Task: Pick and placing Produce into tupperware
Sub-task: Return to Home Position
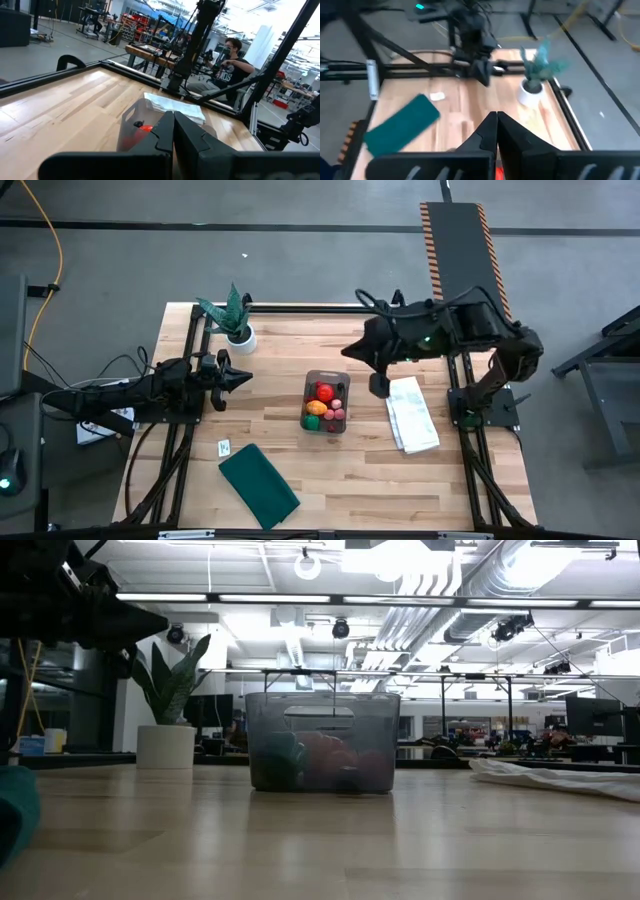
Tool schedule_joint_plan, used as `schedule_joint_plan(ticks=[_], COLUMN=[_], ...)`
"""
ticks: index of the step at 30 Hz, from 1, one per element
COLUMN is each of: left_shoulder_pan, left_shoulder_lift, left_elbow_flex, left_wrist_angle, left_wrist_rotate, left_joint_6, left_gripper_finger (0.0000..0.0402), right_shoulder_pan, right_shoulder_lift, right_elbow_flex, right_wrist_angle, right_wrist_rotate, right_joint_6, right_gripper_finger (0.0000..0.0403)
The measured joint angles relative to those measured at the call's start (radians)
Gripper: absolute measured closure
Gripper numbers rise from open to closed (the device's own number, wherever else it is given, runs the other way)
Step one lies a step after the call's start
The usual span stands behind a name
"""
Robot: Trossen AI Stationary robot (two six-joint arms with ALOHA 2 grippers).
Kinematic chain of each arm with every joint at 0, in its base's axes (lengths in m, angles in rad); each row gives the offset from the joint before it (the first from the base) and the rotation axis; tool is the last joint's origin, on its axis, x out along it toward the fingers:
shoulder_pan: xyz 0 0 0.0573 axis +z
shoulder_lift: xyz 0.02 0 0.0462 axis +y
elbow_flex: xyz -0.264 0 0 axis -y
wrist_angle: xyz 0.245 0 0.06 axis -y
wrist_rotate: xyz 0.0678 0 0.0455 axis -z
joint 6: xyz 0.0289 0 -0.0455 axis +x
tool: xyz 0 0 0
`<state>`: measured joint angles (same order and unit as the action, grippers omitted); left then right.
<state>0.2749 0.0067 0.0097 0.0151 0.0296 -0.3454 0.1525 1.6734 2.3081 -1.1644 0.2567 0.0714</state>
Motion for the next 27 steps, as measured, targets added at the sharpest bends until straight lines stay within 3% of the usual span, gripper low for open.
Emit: schedule_joint_plan(ticks=[7,14,22,27], left_shoulder_pan=[0.000,0.000,0.000,0.000], left_shoulder_lift=[0.000,0.000,0.000,0.000], left_elbow_flex=[0.000,0.000,0.000,0.000], left_wrist_angle=[0.000,0.000,0.000,0.000], left_wrist_rotate=[0.000,0.000,0.000,0.000], left_joint_6=[0.000,0.000,0.000,0.000], left_gripper_finger=[0.0401,0.0401,0.0401,0.0401], right_shoulder_pan=[-0.040,-0.012,-0.027,-0.035], right_shoulder_lift=[-0.144,-0.300,-0.349,-0.469], right_elbow_flex=[0.000,0.001,-0.005,-0.015], right_wrist_angle=[0.127,0.253,0.205,0.351], right_wrist_rotate=[-0.222,-0.257,-0.255,-0.306], right_joint_6=[-0.134,-0.278,-0.350,-0.366], right_gripper_finger=[0.0403,0.0403,0.0403,0.0403])
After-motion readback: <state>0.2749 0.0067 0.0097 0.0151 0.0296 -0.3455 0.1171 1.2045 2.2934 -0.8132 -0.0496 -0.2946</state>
